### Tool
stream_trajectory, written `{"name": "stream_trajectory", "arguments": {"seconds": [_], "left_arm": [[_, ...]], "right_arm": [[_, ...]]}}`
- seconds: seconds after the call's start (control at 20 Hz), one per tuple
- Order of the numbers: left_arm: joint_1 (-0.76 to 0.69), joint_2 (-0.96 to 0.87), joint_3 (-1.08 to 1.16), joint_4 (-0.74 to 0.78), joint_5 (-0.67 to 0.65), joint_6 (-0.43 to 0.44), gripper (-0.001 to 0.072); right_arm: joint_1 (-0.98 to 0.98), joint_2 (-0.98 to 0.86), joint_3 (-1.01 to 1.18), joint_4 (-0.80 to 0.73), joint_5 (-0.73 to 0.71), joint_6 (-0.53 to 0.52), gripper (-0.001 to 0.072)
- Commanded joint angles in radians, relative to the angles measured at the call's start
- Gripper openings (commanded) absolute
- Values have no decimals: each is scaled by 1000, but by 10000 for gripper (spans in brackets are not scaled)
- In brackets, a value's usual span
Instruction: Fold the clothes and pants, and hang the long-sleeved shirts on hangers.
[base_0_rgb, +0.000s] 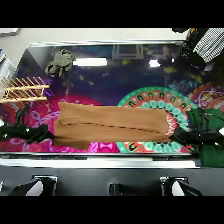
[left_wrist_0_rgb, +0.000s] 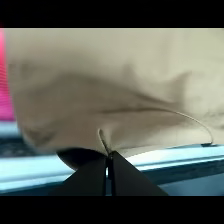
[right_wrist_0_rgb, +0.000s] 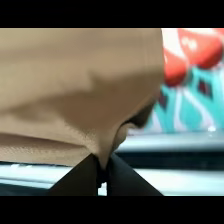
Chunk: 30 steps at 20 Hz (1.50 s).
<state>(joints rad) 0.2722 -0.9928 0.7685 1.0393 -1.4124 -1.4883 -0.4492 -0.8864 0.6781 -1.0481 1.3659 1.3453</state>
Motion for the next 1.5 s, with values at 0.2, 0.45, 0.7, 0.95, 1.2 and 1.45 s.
{"name": "stream_trajectory", "arguments": {"seconds": [0.2,0.45,0.7,0.95,1.2,1.45], "left_arm": [[-125,-513,491,5,18,23,18],[-158,-729,747,5,14,-12,18],[-201,-871,852,5,14,-15,22],[-202,-830,941,89,-53,-20,127],[-201,-741,1010,148,-91,-62,210],[-201,-700,1010,151,-92,-71,210]], "right_arm": [[202,-360,180,-41,-294,18,29],[225,-483,304,-79,-345,64,30],[224,-569,315,-42,-348,57,169],[108,-535,441,-60,-220,45,498],[-7,-611,413,54,-132,-89,631],[-7,-694,412,190,-157,-156,632]]}}
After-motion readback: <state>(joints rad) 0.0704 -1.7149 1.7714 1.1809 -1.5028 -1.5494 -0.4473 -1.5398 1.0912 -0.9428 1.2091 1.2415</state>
